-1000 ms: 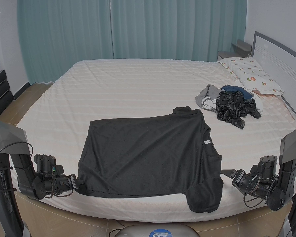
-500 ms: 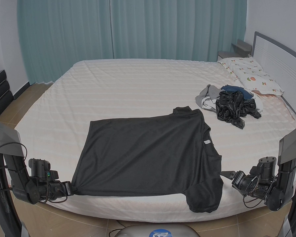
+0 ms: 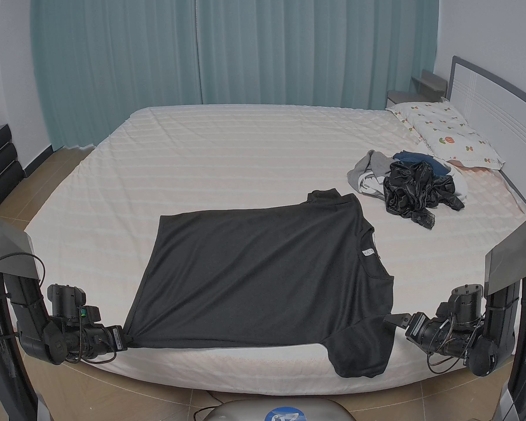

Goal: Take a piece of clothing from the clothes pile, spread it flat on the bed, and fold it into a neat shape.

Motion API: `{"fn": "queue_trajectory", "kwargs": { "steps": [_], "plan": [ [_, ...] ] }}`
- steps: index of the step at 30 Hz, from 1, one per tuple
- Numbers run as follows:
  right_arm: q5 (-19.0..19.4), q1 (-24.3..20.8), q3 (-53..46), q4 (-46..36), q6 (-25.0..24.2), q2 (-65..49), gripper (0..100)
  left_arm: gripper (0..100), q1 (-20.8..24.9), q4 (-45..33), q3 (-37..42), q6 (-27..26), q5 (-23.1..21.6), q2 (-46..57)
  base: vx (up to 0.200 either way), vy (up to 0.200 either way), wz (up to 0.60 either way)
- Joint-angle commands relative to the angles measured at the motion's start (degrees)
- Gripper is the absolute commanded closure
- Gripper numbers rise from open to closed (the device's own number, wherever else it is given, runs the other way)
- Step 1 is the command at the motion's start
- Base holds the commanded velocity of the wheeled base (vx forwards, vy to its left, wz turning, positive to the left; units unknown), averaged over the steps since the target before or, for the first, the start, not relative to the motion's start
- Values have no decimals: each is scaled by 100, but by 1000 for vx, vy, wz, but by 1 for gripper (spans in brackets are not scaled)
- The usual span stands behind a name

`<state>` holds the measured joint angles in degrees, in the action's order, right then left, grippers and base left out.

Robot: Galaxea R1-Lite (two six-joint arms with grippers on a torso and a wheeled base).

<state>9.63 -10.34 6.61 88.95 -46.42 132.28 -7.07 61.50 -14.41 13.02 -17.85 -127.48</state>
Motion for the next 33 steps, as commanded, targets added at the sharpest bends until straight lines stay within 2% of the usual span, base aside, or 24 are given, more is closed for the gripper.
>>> {"fn": "queue_trajectory", "kwargs": {
  "steps": [1, 4, 8, 9, 13, 18, 23, 26, 33],
  "plan": [
    [30, -3, 157, 69, 2, 167, 0, 100, -14, 2, -18, 25, -8, -14, 0, 0, 0],
    [48, -47, 157, 69, 89, 360, 0, 100, -22, 11, -44, 25, -8, -76, 0, 0, 0],
    [259, -56, 86, 69, 573, 501, 0, 100, -49, 11, -71, 34, -8, -128, 0, 0, 0],
    [373, -56, 78, 78, 731, 544, 100, 100, -58, 11, -71, 34, -8, -128, 0, 0, 0],
    [487, -30, 78, 78, 1021, 615, 100, 100, -66, 11, -80, 43, -8, -137, 0, 0, 0],
    [505, -47, -28, 78, 1074, 615, 100, 100, -93, 11, -88, 43, -8, -172, 0, 0, 0],
    [514, 85, -371, 87, 1452, 509, 100, 100, -119, 11, -97, 34, -8, -199, 0, 0, 0],
    [654, 155, -661, 61, 1680, 237, 100, 100, -119, 20, -97, 25, -8, -190, 0, 0, 0],
    [645, 234, -661, -150, 1724, 158, 100, 100, -137, 11, -88, -1, 1, -102, 0, 0, 0]
  ]
}}
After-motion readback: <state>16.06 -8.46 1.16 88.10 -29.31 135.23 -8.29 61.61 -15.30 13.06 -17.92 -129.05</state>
